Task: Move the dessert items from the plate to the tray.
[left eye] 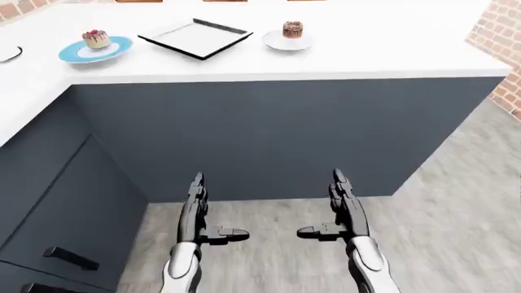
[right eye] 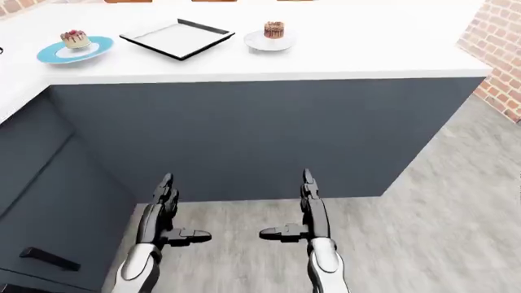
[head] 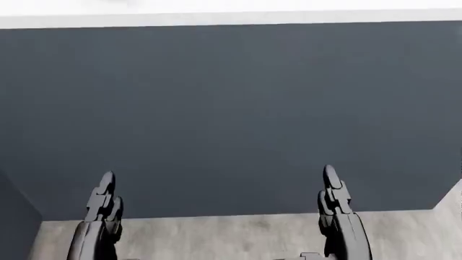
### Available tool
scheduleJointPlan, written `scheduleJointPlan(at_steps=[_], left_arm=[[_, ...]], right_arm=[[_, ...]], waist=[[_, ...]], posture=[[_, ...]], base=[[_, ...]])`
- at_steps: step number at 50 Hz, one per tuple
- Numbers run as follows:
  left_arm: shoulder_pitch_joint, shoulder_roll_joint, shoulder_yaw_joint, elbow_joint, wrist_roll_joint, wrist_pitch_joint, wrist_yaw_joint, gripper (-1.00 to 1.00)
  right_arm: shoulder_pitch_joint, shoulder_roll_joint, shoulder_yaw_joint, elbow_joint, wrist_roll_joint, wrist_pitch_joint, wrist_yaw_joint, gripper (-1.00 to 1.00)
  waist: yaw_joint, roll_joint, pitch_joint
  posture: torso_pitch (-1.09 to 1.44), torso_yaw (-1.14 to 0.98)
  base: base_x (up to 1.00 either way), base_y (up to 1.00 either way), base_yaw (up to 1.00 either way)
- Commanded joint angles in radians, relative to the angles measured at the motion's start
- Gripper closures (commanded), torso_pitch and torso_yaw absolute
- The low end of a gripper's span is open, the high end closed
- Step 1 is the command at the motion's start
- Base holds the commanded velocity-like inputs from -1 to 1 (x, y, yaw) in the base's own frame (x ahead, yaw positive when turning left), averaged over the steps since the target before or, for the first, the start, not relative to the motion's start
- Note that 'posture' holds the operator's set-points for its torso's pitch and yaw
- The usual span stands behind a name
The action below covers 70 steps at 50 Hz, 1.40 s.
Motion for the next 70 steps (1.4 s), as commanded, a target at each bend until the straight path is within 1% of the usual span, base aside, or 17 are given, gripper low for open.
scheduleJointPlan(at_steps=[1,3,5,7,19,25,30,41,46,48,50,56,60,61,64,67,70], left_arm=[[-0.005,0.009,-0.008,-0.198,0.001,0.027,-0.009,-1.00],[-0.013,0.013,0.004,-0.253,0.002,0.080,-0.011,-1.00],[-0.034,0.018,0.018,-0.281,0.008,0.115,-0.006,-1.00],[-0.053,0.022,0.032,-0.311,-0.001,0.154,-0.010,-1.00],[-0.203,0.080,0.091,-0.446,0.005,0.356,-0.015,-1.00],[-0.285,0.114,0.114,-0.478,0.005,0.405,-0.014,-1.00],[-0.339,0.141,0.140,-0.517,-0.018,0.453,-0.002,-1.00],[-0.427,0.211,0.189,-0.656,-0.044,0.620,0.003,-1.00],[-0.435,0.227,0.208,-0.758,-0.050,0.688,0.003,-1.00],[-0.433,0.231,0.202,-0.742,-0.042,0.667,0.000,-1.00],[-0.452,0.238,0.207,-0.746,-0.039,0.688,0.002,-1.00],[-0.456,0.246,0.230,-0.787,-0.050,0.719,0.011,-1.00],[-0.438,0.251,0.262,-0.815,-0.084,0.715,0.023,-1.00],[-0.432,0.256,0.270,-0.805,-0.091,0.700,0.020,-1.00],[-0.420,0.257,0.260,-0.784,-0.101,0.664,0.026,-1.00],[-0.422,0.259,0.256,-0.781,-0.100,0.658,0.031,-1.00],[-0.401,0.251,0.254,-0.806,-0.103,0.668,0.032,-1.00]], right_arm=[[-0.051,-0.022,0.018,-0.175,-0.038,0.012,0.011,-1.00],[-0.078,-0.020,-0.006,-0.200,-0.035,0.065,-0.002,-1.00],[-0.099,-0.030,-0.007,-0.242,-0.061,0.102,0.006,-1.00],[-0.132,-0.031,-0.025,-0.258,-0.057,0.140,-0.004,-1.00],[-0.342,-0.087,-0.074,-0.421,-0.001,0.401,0.006,-1.00],[-0.424,-0.114,-0.076,-0.426,0.002,0.428,0.015,-1.00],[-0.485,-0.139,-0.083,-0.432,-0.006,0.462,0.031,-1.00],[-0.596,-0.179,-0.096,-0.462,0.004,0.524,0.065,-1.00],[-0.596,-0.180,-0.097,-0.510,0.014,0.544,0.062,-1.00],[-0.596,-0.182,-0.102,-0.507,0.014,0.531,0.059,-1.00],[-0.591,-0.183,-0.104,-0.521,0.016,0.536,0.055,-1.00],[-0.598,-0.188,-0.096,-0.516,0.017,0.527,0.060,-1.00],[-0.604,-0.192,-0.104,-0.541,0.023,0.542,0.059,-1.00],[-0.608,-0.193,-0.105,-0.549,0.026,0.550,0.061,-1.00],[-0.610,-0.187,-0.095,-0.533,0.019,0.532,0.057,-1.00],[-0.616,-0.182,-0.101,-0.520,0.027,0.522,0.060,-1.00],[-0.595,-0.182,-0.089,-0.516,0.010,0.495,0.060,-1.00]], waist=[[-0.002,-0.008,-0.001],[0.012,-0.002,-0.065],[0.009,-0.008,-0.021],[0.012,-0.007,-0.068],[0.009,0.004,-0.106],[-0.003,0.002,-0.081],[-0.011,0.082,-0.079],[-0.004,0.012,-0.052],[0.002,-0.049,-0.050],[-0.005,-0.029,-0.050],[-0.001,-0.047,-0.052],[-0.014,0.003,-0.044],[-0.019,0.109,-0.067],[-0.011,0.069,-0.046],[-0.008,0.074,-0.036],[0.000,0.037,-0.038],[-0.009,0.067,-0.046]], posture=[[0.00,0.00],[0.00,0.00],[0.00,0.00],[0.00,0.00],[0.00,0.00],[0.00,0.00],[0.00,0.00],[0.00,0.00],[0.00,0.00],[0.00,0.00],[0.00,0.00],[0.00,0.00],[0.00,0.00],[0.00,0.00],[0.00,0.00],[0.00,0.00],[0.00,0.00]], base=[[0.00,0.00,0.00],[0.00,0.00,0.00],[0.00,0.00,0.00],[0.00,0.00,0.00],[0.00,0.01,0.00],[0.08,0.23,0.00],[0.10,0.25,0.00],[0.16,0.25,0.00],[0.29,0.25,0.00],[0.30,0.26,0.00],[0.32,0.26,0.00],[0.33,0.27,0.00],[0.51,0.43,0.00],[0.61,0.43,0.00],[0.62,0.42,0.00],[0.62,0.29,0.00],[0.62,0.00,0.00]])
